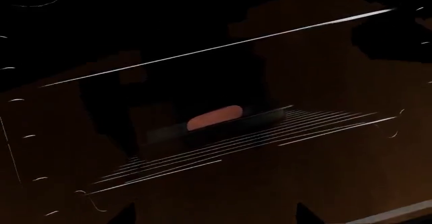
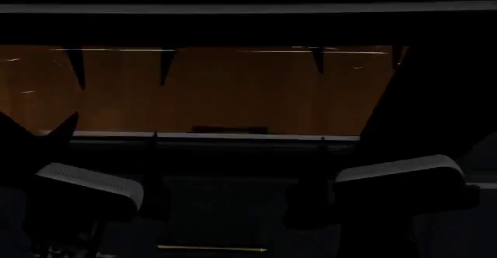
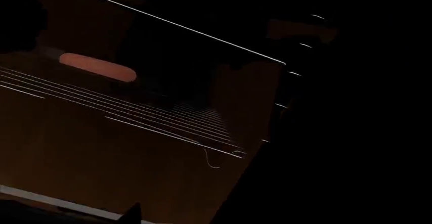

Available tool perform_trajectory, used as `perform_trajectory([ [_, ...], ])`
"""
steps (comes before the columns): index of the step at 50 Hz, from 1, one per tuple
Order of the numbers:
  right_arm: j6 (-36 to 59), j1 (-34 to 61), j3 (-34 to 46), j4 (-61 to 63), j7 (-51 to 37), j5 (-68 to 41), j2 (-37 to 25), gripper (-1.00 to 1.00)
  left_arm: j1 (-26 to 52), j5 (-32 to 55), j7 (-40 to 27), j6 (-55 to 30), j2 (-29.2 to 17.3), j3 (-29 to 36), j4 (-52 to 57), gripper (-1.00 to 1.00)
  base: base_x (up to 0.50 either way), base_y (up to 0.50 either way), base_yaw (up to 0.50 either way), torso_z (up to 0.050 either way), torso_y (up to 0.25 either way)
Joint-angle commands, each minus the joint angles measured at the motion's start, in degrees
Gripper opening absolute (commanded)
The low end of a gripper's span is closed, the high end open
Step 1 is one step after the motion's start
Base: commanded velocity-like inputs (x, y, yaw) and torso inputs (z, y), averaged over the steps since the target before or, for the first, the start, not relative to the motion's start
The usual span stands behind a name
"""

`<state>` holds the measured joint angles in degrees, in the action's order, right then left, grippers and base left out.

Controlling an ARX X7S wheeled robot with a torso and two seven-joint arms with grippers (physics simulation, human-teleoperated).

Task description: Close the oven door

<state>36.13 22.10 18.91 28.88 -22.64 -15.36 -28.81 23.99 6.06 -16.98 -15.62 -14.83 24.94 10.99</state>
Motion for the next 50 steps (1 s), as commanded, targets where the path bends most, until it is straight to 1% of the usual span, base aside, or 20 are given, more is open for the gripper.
perform_trajectory([
  [1, 3.1, 7.2, -0.4, -4.1, 1.9, -0.8, 0.0, 1.00, 6.3, 1.1, 1.6, -2.7, 2.6, 1.2, -3.0, 1.00, 0.00, 0.00, 0.00, 0.000, 0.000],
  [8, 3.9, 10.9, -0.4, -8.1, 3.3, -1.0, 0.0, 1.00, 10.3, 0.8, 1.9, -1.1, 4.3, 1.6, -9.4, 1.00, 0.00, 0.00, 0.00, 0.000, 0.000],
  [13, 3.9, 15.0, -0.1, -13.1, 5.0, -0.9, 0.4, 1.00, 15.8, 0.7, 2.7, 0.5, 6.9, 2.1, -17.9, 1.00, 0.00, 0.00, 0.00, 0.000, 0.000],
  [15, 2.6, 15.9, -0.4, -15.4, 5.2, -0.7, 0.6, 1.00, 16.7, -0.5, 3.1, 2.2, 7.1, 3.3, -19.6, 1.00, 0.00, 0.00, 0.00, 0.000, 0.000],
  [21, 0.8, 18.4, -0.2, -20.0, 6.6, -0.3, 0.9, 1.00, 19.3, -0.4, 2.8, 4.2, 8.5, 3.2, -24.9, 1.00, 0.00, 0.00, 0.00, 0.000, 0.000],
  [29, -3.3, 22.5, 0.8, -29.6, 9.5, 0.9, 1.1, 1.00, 25.3, -0.3, 3.5, 10.7, 11.5, 3.6, -39.2, 1.00, 0.00, 0.00, 0.00, 0.000, 0.000],
  [32, -4.3, 23.9, 1.1, -32.5, 10.1, 1.3, 1.4, 1.00, 26.7, -0.1, 3.5, 11.8, 12.1, 3.8, -41.8, 1.00, 0.00, 0.00, 0.00, 0.000, 0.000],
  [33, -5.6, 25.2, 1.9, -35.0, 10.9, 1.9, 1.9, 1.00, 28.9, 0.2, 3.7, 14.0, 13.2, 3.6, -46.9, 1.00, 0.00, 0.00, 0.00, 0.000, 0.000],
  [37, -7.4, 28.2, 3.5, -39.5, 12.2, 3.5, 2.3, 1.00, 32.2, 1.5, 3.8, 16.9, 14.5, 5.2, -53.2, 1.00, 0.00, 0.00, 0.00, 0.000, 0.000],
  [40, -9.0, 31.6, 4.7, -44.4, 13.7, 4.7, 2.7, 1.00, 37.0, 8.6, 1.4, 21.8, 14.8, 12.4, -61.7, 1.00, 0.00, 0.00, 0.00, 0.000, 0.000],
  [42, -9.8, 34.0, 5.6, -48.2, 14.4, 5.7, 3.2, 1.00, 39.9, 15.0, 0.0, 24.5, 14.8, 18.7, -66.1, 1.00, 0.00, 0.00, 0.00, 0.000, 0.000],
  [44, -11.6, 36.4, 6.5, -52.9, 15.2, 6.7, 3.9, 1.00, 43.0, 23.2, -1.5, 27.9, 14.8, 27.1, -70.6, 1.00, 0.00, 0.00, 0.00, 0.000, 0.000],
  [45, -12.9, 37.9, 7.1, -55.9, 15.5, 7.5, 4.4, 1.00, 44.6, 28.7, -1.9, 28.9, 14.8, 31.8, -72.4, 1.00, 0.00, 0.00, 0.00, 0.000, 0.000],
  [47, -15.2, 40.2, 7.5, -60.8, 16.0, 8.2, 5.1, 1.00, 46.8, 37.7, -3.2, 31.7, 14.8, 41.0, -74.5, 1.00, 0.00, 0.00, 0.00, 0.000, 0.000],
  [50, -18.8, 43.8, 8.7, -68.8, 17.0, 9.5, 6.4, 1.00, 49.1, 47.1, -5.0, 34.3, 14.8, 51.6, -75.3, 1.00, 0.00, 0.00, 0.00, 0.000, 0.000],
])
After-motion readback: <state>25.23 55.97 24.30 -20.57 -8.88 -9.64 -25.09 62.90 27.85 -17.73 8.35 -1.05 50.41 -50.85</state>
